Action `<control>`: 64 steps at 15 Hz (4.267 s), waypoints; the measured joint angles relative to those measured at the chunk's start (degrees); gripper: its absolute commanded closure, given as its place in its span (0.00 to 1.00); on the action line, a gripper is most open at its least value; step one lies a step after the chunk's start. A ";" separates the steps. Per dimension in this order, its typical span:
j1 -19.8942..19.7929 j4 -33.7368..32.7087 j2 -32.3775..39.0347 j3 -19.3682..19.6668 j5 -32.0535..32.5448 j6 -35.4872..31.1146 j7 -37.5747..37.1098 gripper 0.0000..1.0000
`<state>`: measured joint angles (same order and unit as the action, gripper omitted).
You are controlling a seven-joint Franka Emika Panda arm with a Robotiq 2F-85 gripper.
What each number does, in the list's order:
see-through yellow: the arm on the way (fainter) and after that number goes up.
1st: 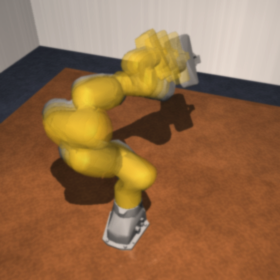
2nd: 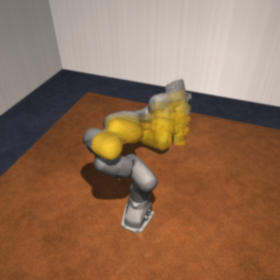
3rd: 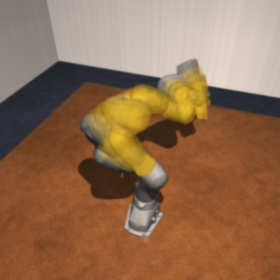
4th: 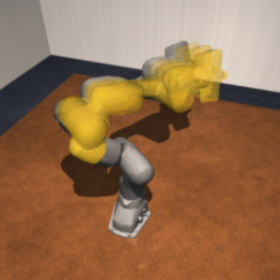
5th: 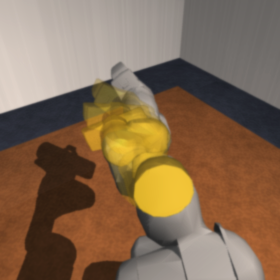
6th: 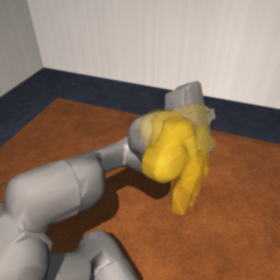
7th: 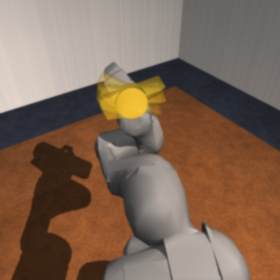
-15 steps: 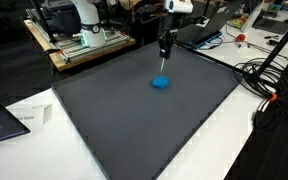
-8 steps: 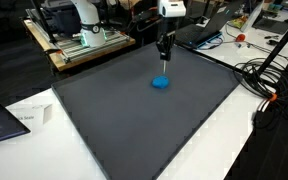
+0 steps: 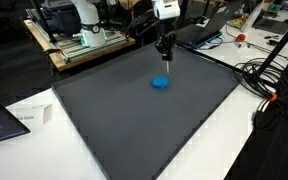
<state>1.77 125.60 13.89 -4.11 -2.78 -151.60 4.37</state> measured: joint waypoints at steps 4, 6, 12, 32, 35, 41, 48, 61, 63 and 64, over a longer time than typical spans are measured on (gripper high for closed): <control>-0.28 0.73 -0.01 -0.19 -2.68 -2.57 1.03 0.97; -0.35 1.02 -0.01 -0.28 -3.74 -3.75 1.14 0.97; -2.54 1.47 -0.01 -2.21 -10.27 -4.73 5.98 0.97; -11.54 -1.62 0.81 -4.83 -29.98 11.20 32.87 0.97; -11.60 -3.03 1.97 -4.05 -31.03 13.57 34.99 0.97; -12.53 -6.67 5.50 -2.88 -32.93 18.17 39.27 0.97; -14.19 -10.97 9.48 -2.25 -33.39 23.29 42.78 0.97; -15.41 -18.71 15.48 -1.92 -38.10 30.36 47.82 0.97; -15.38 -19.93 16.03 -1.90 -38.10 30.94 47.56 0.97; -15.30 -20.39 16.18 -1.87 -38.10 30.96 47.23 0.97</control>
<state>-13.53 105.21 30.07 -5.97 -40.88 -120.64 51.59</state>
